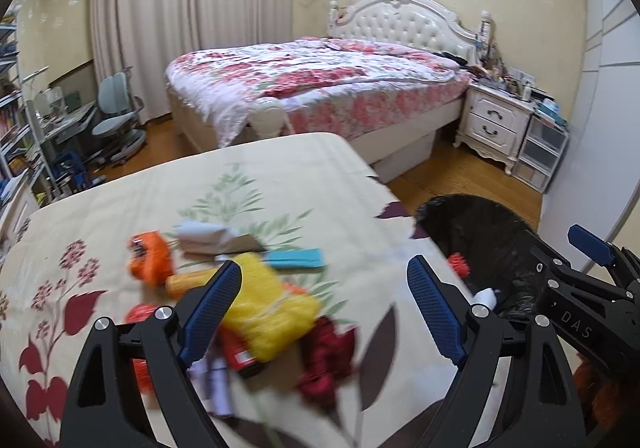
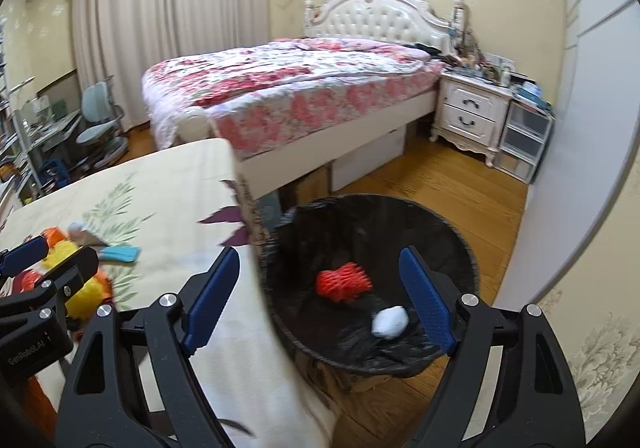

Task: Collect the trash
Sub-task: 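Grasp the red mesh bags with the left tool while the right tool grasps the yellow foam net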

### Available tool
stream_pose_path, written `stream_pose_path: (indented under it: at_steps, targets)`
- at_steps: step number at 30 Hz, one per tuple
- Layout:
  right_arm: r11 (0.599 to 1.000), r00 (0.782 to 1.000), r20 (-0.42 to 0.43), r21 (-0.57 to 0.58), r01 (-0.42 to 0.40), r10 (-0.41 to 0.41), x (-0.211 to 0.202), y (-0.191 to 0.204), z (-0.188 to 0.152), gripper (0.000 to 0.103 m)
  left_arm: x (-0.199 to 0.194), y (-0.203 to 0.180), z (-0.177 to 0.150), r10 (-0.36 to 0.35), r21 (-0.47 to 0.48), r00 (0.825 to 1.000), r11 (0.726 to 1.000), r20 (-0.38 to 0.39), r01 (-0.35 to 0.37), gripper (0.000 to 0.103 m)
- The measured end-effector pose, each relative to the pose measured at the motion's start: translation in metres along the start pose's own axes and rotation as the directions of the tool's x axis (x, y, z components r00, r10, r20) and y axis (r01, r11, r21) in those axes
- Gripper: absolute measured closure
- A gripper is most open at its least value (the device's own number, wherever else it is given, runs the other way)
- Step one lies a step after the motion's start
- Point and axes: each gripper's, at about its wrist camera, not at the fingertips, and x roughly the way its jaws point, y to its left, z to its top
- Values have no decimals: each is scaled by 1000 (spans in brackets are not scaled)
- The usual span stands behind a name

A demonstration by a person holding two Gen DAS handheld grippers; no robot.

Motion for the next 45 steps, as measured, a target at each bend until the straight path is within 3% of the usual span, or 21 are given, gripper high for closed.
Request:
stream_pose_path:
  at_steps: [11,24,25,29,33,37,43,45]
  targets:
    - [971,982,-41,-147,-188,184,-4,96,-3,23,-15,84,-34,159,-96,986,982,-51,-164,18]
    - [919,953,-120,-257,-299,277,6,168,-16,25,-19,134,-55,216,-166,973,959,-85,-227,18]
    - [917,952,-130,-261,-303,278,8,170,-16,25,-19,136,-56,216,-172,973,958,-87,-228,18]
    - [908,942,-177,-262,-325,286,19,179,-19,43,-19,141,-58,203,-185,975,959,-89,-216,18]
    - [905,938,-193,-265,-332,287,21,182,-21,52,-17,137,-58,158,-182,984,968,-83,-171,18]
    - [919,949,-172,-252,-303,266,14,176,-17,54,-7,134,-57,96,-179,990,977,-100,-113,18]
    - [954,969,-131,-187,-233,211,8,150,-9,54,7,128,-54,59,-125,990,989,-125,-75,19]
    - [962,973,-121,-170,-213,194,7,141,-8,53,10,127,-54,34,-116,990,992,-137,-50,37]
